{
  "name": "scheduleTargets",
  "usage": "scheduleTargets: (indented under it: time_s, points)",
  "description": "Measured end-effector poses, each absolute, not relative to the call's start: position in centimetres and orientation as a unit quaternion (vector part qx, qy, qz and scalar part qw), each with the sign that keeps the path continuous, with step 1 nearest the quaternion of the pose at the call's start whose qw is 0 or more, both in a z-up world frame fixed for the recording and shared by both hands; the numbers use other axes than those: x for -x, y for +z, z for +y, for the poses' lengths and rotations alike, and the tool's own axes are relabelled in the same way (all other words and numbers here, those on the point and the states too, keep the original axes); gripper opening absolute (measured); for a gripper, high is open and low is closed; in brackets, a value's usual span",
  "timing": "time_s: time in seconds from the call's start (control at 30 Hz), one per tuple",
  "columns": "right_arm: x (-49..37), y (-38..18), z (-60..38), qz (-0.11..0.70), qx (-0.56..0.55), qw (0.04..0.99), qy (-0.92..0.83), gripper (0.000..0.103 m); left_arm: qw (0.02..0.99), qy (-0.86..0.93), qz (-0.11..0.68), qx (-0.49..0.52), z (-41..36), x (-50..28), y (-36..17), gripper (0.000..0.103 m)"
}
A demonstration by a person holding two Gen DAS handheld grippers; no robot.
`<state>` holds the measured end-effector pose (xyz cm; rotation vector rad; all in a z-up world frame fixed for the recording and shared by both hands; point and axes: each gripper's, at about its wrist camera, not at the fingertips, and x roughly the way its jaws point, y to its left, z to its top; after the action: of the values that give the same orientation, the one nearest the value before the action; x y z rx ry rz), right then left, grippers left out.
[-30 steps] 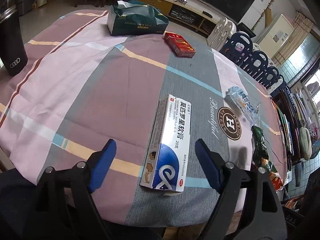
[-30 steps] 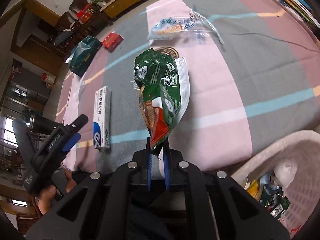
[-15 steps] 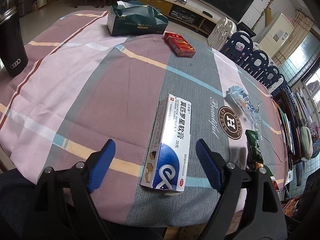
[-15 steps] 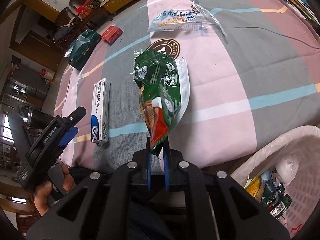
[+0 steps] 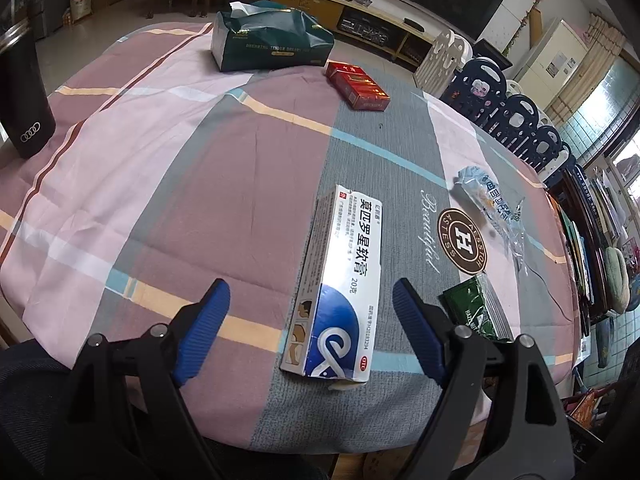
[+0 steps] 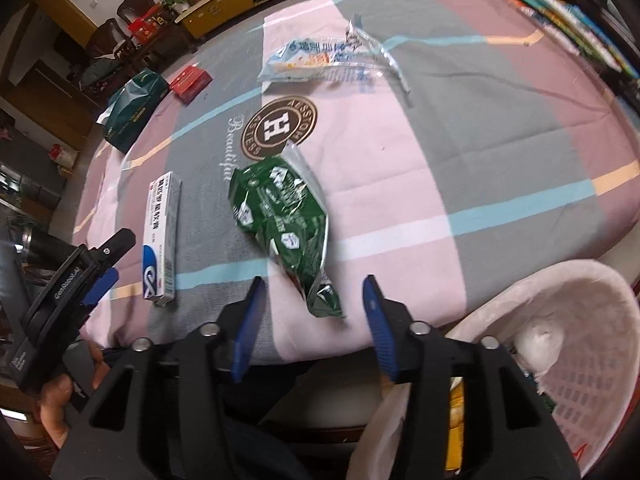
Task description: Collect trash
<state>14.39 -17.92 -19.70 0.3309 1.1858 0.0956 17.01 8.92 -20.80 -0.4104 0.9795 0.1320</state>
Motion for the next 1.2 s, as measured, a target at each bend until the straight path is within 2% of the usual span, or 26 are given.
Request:
scheduleTargets:
  time_s: [0.1, 0.17, 0.6, 0.63, 0.73, 0.8, 0.87, 1.2]
  points:
    - [-14.4, -19.0, -17.6, 0.541, -0.134, 0.829, 0.037, 0.069, 0.860, 0.063, 0.467, 0.196, 8.9, -17.0, -20.8, 0.084]
    - [-14.6, -18.9, -17.3, 0.538, -0.124, 0.833, 0.039, 0.071, 0.860, 0.063, 0.467, 0.196, 8.9, -17.0, -20.8, 0.084]
    - [-16.7, -19.9, -13.3, 0.540, -0.017, 0.841, 0.035, 0.071, 0.860, 0.060, 0.469, 0.191, 8.7, -17.1, -20.9, 0.084]
    - [-16.7, -20.0, -13.1, 0.540, -0.014, 0.841, 0.035, 0.068, 0.860, 0.060, 0.470, 0.191, 8.7, -17.1, -20.9, 0.084]
    - [-16.7, -20.5, -12.6, 0.546, -0.008, 0.837, 0.038, 0.046, 0.860, 0.059, 0.471, 0.188, 8.6, -17.2, -21.0, 0.084]
    - [-16.8, -21.0, -12.8, 0.555, -0.019, 0.830, 0.045, 0.027, 0.860, 0.056, 0.472, 0.185, 8.5, -17.3, -21.0, 0.084]
    - [-16.7, -21.2, -13.0, 0.559, -0.031, 0.827, 0.048, 0.019, 0.860, 0.051, 0.474, 0.182, 8.3, -17.4, -21.0, 0.085]
    - [-16.2, -21.3, -13.6, 0.563, -0.053, 0.823, 0.047, 0.018, 0.839, 0.000, 0.517, 0.169, 6.5, -18.9, -22.6, 0.088]
